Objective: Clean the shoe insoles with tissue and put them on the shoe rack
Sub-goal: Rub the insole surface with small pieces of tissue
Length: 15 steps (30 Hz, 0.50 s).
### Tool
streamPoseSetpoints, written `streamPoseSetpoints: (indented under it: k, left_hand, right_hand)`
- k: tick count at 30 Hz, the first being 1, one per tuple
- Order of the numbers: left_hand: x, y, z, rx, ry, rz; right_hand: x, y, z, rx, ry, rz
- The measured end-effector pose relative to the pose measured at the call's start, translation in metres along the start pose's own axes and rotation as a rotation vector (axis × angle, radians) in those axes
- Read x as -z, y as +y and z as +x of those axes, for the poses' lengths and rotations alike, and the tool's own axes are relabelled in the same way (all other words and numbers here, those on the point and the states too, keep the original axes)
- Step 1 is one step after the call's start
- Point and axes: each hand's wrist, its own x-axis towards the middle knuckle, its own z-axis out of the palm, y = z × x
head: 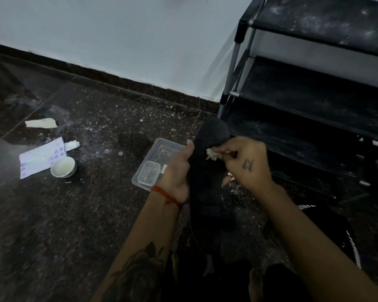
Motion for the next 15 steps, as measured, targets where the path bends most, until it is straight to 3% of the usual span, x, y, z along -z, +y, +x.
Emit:
streamPoseSetpoints:
  k: [3, 5, 9, 13, 15]
  left_hand:
    - [-0.004, 0.000, -0.004, 0.033, -0.014, -0.001]
    - [-0.001, -0.002, -0.001, 0.049, 0.004, 0.002]
    - [-0.003, -0.003, -0.003, 0.027, 0.021, 0.057]
    - [-0.001, -0.004, -0.003, -0.063, 0.018, 0.057]
    - [0.002, -0.002, 0.001, 0.013, 0.013, 0.026]
  right_hand:
    - [-0.003, 0.002, 0.001, -0.023, 0.218, -0.097]
    - [-0.008, -0.001, 0.002, -0.018, 0.264, -0.088]
    - [-0.013, -0.011, 0.001, 0.102, 0.132, 0.021]
    - [-0.001, -0.010, 0.002, 0.093, -0.166, 0.106]
    - [0.004, -0.003, 0.003, 0.055, -0.121, 0.044]
